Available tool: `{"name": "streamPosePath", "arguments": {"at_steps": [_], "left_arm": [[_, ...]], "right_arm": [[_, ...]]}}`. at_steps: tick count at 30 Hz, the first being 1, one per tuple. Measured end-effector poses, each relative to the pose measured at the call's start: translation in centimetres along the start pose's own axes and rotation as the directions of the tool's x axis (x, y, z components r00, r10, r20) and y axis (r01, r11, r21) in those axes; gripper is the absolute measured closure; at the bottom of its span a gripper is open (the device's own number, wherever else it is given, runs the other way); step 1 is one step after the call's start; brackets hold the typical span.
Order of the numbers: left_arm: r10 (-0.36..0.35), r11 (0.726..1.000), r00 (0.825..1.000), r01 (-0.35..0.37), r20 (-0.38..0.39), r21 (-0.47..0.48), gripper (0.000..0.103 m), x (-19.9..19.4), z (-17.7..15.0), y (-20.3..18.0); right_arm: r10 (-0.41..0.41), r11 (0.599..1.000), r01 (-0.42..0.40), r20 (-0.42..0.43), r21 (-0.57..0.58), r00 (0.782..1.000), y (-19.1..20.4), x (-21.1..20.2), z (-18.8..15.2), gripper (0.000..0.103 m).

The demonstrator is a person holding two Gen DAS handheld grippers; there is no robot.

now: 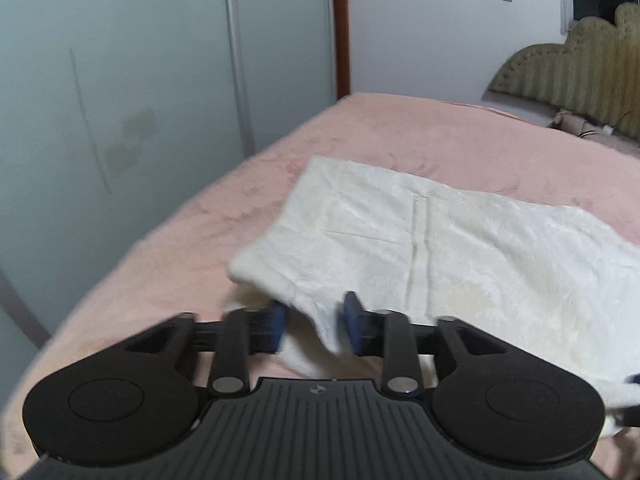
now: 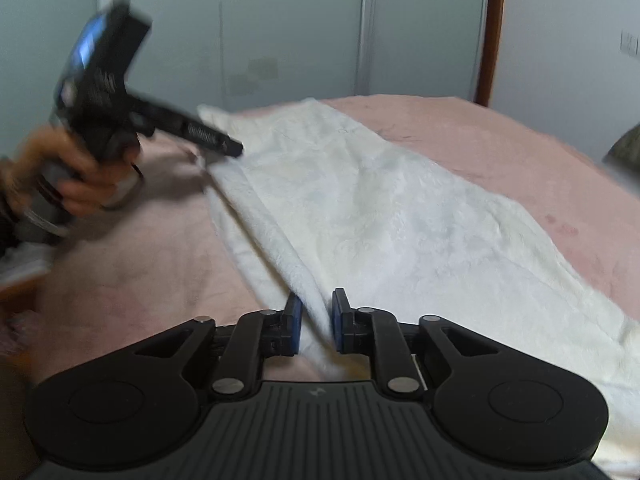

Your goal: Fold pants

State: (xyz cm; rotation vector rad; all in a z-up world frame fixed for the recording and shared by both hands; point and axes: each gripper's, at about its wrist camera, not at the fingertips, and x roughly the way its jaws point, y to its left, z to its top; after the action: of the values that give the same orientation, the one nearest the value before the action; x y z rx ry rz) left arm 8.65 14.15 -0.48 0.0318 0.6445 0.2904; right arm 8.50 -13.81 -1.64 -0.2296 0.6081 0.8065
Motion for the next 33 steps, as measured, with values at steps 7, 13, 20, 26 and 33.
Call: {"name": "streamPosePath", "arguments": {"at_steps": [7, 13, 20, 26, 33], "left_arm": [[0.177, 0.984, 0.976, -0.174, 0.125, -0.031, 0.055, -3.7, 0.9, 0.4], [-0.156, 0.978, 0.979, 0.134, 0.132, 0.159, 0.054, -6.3, 2.2, -6.0], [-0.591, 0.665, 0.805, 0.453, 0.049, 0.594, 0.051, -10.5, -1.2, -18.9], [-0.7, 0.427, 0.714, 0.448, -0.027, 0.785, 0.051, -12.2, -5.9, -26.3], [-0.686, 0.35, 0.722, 0.441, -0.095, 0.826, 0.075, -10.4, -8.6, -29.6]], "right_arm": [[-0.2, 0.942, 0.181, 0.041, 0.283, 0.979, -8.1, -8.7, -3.6, 0.072], [-0.215, 0.889, 0.241, -0.11, 0.39, 0.97, -9.9, -10.7, -8.3, 0.069], [-0.509, 0.683, 0.419, -0.021, 0.599, 0.86, -15.4, -17.7, -9.7, 0.067], [-0.674, 0.509, 0.532, -0.071, 0.676, 0.735, -23.5, -18.4, -9.5, 0.064], [-0.674, 0.488, 0.685, -0.266, 0.541, 0.69, -29.3, -12.5, -8.8, 0.06]]}}
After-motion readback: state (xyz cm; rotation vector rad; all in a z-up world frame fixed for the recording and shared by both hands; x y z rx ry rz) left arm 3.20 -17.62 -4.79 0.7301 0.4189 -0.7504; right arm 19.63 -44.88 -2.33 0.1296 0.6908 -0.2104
